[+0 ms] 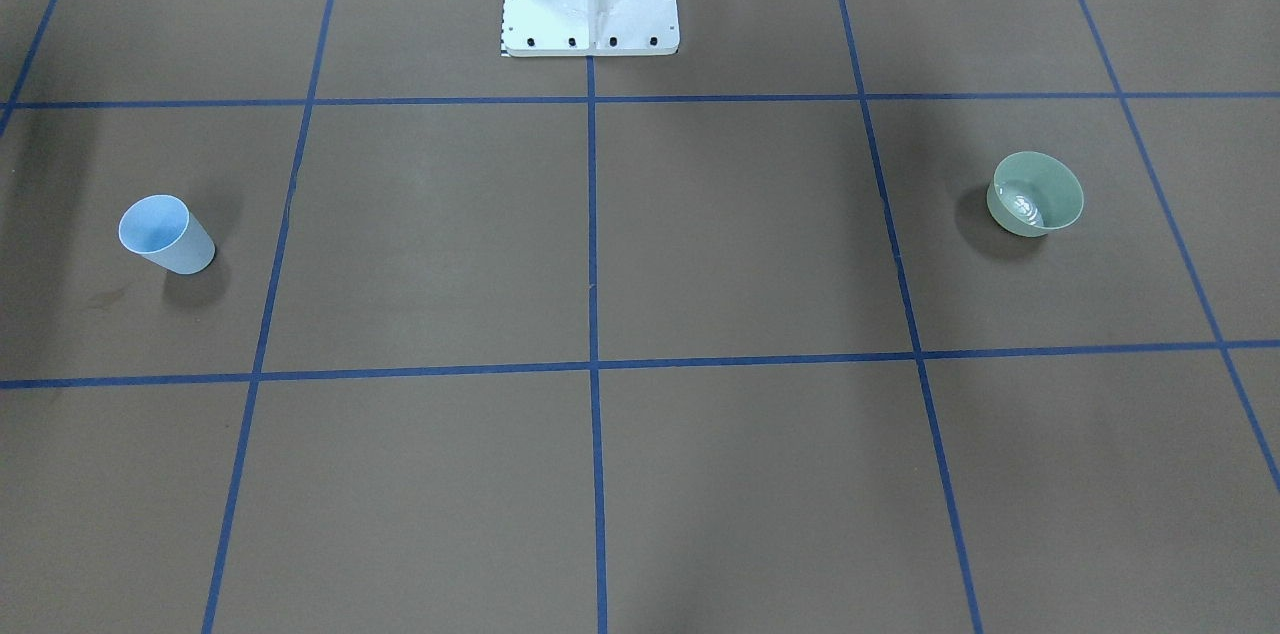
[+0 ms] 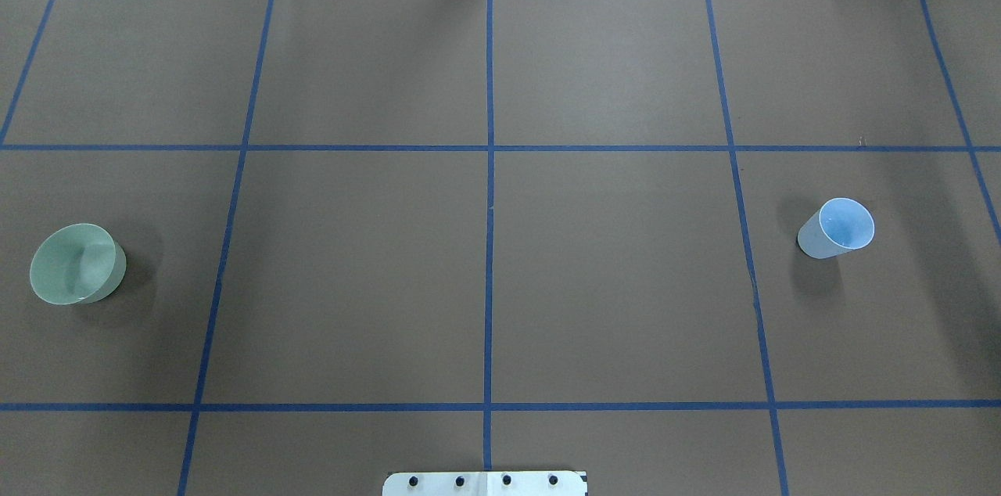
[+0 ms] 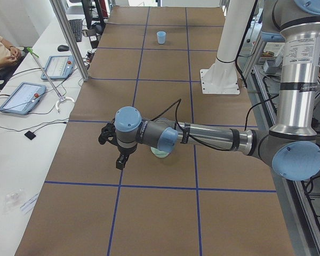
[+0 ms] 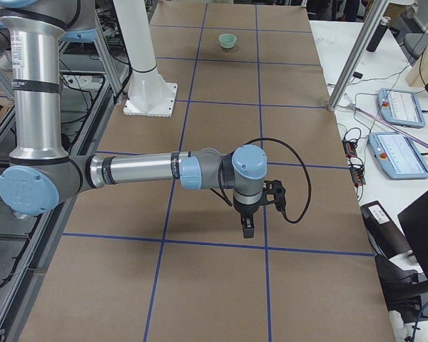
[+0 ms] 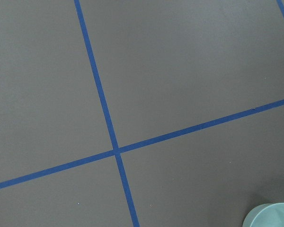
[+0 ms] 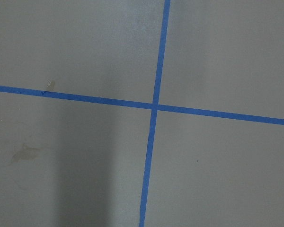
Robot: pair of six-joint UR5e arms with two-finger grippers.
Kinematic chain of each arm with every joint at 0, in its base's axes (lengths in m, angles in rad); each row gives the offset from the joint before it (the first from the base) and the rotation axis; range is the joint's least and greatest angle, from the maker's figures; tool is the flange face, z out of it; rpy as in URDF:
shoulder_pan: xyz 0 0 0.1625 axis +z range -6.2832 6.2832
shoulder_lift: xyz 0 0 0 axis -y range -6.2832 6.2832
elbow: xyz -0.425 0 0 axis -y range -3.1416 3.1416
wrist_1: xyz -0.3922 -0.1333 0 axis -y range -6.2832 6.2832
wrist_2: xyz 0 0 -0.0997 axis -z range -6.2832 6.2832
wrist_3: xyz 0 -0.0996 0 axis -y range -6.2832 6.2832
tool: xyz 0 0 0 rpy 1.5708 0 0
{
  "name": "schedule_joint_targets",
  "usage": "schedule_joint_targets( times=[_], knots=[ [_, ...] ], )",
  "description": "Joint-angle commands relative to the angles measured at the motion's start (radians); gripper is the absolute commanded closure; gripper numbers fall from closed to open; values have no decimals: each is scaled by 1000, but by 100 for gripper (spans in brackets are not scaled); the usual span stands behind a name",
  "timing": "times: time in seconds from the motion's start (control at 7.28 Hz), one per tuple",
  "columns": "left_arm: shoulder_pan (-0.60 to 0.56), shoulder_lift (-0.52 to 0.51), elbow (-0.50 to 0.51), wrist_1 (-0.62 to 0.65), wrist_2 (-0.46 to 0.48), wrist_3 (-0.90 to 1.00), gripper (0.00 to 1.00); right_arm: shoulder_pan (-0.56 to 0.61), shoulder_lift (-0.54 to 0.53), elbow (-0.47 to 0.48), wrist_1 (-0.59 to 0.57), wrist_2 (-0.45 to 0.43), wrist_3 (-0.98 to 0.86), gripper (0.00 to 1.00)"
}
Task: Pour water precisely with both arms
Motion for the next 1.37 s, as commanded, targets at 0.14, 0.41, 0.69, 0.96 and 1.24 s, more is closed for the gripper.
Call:
schedule_joint_targets(
  times=[0.14, 0.41, 0.69, 0.96, 1.24],
  knots=[
    [137, 8, -4, -54, 5, -160, 0, -2, 0, 0, 0, 0, 0, 0],
    [220, 34, -1, -109, 16, -245, 0, -2, 0, -1, 5, 0, 0, 0],
    [298, 103, -1, -281, 55, -428, 0, -2, 0, 0, 5, 2, 0, 0],
    [426, 140, 0, -376, 132, -573, 0, -2, 0, -1, 5, 2, 0, 0],
    [470, 155, 5, -385, 138, -598, 0, -2, -2, -1, 5, 2, 0, 0]
  ],
)
